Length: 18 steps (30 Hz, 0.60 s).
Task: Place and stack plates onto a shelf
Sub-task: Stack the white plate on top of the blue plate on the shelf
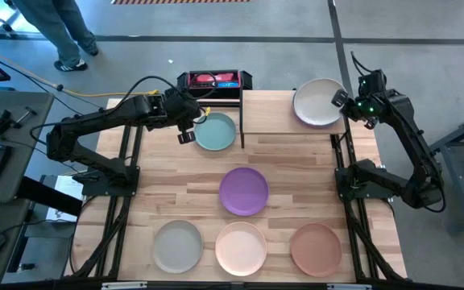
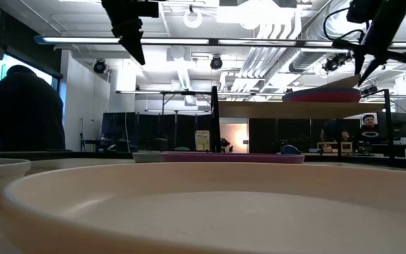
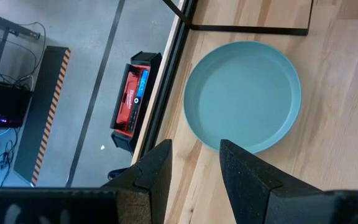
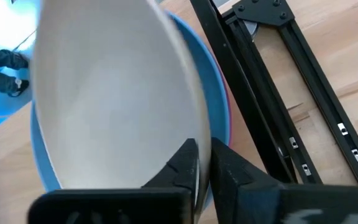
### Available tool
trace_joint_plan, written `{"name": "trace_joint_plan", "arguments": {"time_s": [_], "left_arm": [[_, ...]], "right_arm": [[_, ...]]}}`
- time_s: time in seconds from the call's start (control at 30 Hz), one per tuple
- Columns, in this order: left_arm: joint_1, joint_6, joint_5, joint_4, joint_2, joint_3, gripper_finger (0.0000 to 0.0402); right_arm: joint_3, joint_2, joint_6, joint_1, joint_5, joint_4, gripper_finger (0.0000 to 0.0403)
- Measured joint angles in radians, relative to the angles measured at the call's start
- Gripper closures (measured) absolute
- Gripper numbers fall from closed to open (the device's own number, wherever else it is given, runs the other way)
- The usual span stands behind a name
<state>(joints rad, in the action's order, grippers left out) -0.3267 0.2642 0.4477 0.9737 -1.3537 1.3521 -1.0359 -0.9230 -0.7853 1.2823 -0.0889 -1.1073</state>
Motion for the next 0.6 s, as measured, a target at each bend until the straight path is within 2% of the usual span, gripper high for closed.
{"name": "trace_joint_plan", "arguments": {"time_s": [0.3,0.6], "left_arm": [[0.000,0.000,0.000,0.000,0.000,0.000,0.0277],[0.000,0.000,0.000,0.000,0.000,0.000,0.0277]], "right_arm": [[0.000,0.000,0.001,0.000,-0.006,0.010,0.0298],[0.000,0.000,0.004,0.000,-0.077,0.030,0.0223]]}}
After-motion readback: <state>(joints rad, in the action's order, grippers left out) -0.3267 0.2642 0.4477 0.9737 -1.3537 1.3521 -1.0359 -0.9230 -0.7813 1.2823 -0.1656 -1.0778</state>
